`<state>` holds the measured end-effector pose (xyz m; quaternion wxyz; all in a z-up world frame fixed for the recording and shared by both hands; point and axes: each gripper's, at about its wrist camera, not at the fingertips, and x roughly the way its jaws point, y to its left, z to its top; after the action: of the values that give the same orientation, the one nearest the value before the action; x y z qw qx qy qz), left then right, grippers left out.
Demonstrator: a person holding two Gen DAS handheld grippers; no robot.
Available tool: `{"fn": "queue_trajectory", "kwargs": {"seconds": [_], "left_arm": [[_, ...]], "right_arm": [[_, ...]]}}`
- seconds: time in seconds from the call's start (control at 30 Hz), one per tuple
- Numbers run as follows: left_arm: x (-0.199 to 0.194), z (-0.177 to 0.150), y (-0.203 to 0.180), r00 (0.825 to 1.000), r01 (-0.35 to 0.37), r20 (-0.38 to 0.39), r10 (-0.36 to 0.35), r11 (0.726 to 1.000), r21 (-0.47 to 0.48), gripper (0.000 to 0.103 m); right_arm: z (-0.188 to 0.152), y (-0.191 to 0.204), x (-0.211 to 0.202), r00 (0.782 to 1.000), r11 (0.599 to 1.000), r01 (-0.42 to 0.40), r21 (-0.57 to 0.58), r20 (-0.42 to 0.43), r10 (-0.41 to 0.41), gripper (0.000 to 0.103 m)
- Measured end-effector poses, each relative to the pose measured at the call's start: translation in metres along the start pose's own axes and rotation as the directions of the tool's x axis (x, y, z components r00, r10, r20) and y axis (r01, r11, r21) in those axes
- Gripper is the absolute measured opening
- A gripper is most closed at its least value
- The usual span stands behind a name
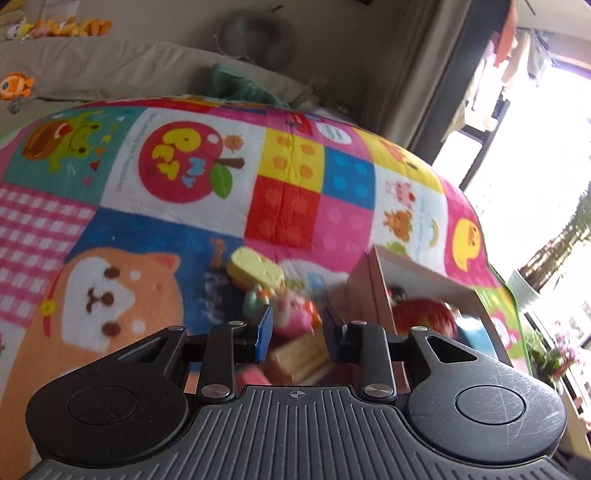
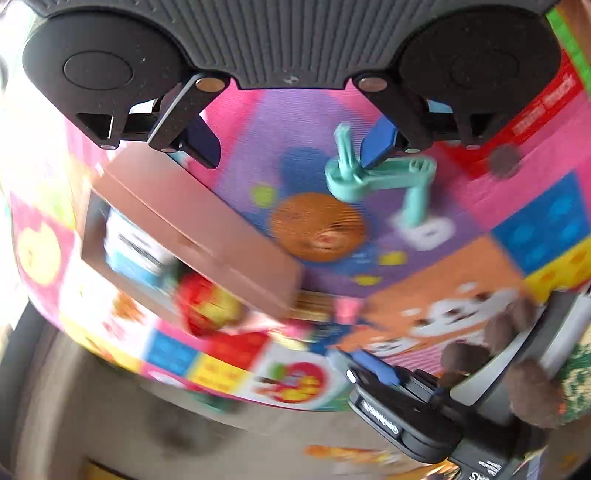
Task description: Organize objects
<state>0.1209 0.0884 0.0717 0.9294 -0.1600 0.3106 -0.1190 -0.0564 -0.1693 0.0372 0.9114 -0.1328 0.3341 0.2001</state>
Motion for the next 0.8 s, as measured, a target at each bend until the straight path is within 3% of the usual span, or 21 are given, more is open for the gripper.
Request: {"fn": "queue_trajectory", "kwargs": {"seconds": [0.13, 0.27, 0.37, 0.5, 0.57, 0.63, 0.8], "left_arm": [[0.068, 0.04, 0.025, 0.991, -0.132, -0.014, 0.131, 0.983, -0.125, 0.032], [0.117, 0.048, 0.036, 0.987, -0.152, -0.081, 0.138, 0.968, -0.197, 0.032], [0.136, 0.041, 0.03, 0.978, -0.184, -0.13, 0.164, 0.971, -0.154, 0.032], [0.126, 0.03, 0.019, 0.98, -0.127, -0.167, 0.11, 0.987, -0.095, 0.033], [0.114, 0.02, 0.009, 0.977, -0.099, -0.191, 0.095, 0.995, -0.013, 0.033], [0.096, 0.004, -0.001, 0.977, -0.065, -0.2, 0.079, 0.995, 0.076, 0.039], [0.038, -0.032, -0.015, 0.973, 0.048, -0.231, -0.015, 0.99, 0.135, 0.041]], "right_arm": [[-0.014, -0.032, -0.008, 0.995, 0.978, -0.075, 0.194, 0.078, 0.061, 0.085], [-0.031, -0.048, -0.002, 0.991, 0.943, -0.116, 0.313, 0.098, 0.089, 0.086], [-0.028, -0.057, 0.004, 0.989, 0.922, -0.133, 0.364, 0.108, 0.1, 0.087], [-0.033, -0.071, 0.008, 0.983, 0.881, -0.175, 0.439, 0.121, 0.135, 0.088], [-0.033, -0.073, 0.009, 0.982, 0.87, -0.182, 0.458, 0.128, 0.138, 0.09], [-0.032, -0.071, 0.011, 0.982, 0.87, -0.181, 0.459, 0.127, 0.137, 0.092], [-0.03, -0.065, 0.012, 0.986, 0.883, -0.161, 0.441, 0.113, 0.123, 0.093]]}}
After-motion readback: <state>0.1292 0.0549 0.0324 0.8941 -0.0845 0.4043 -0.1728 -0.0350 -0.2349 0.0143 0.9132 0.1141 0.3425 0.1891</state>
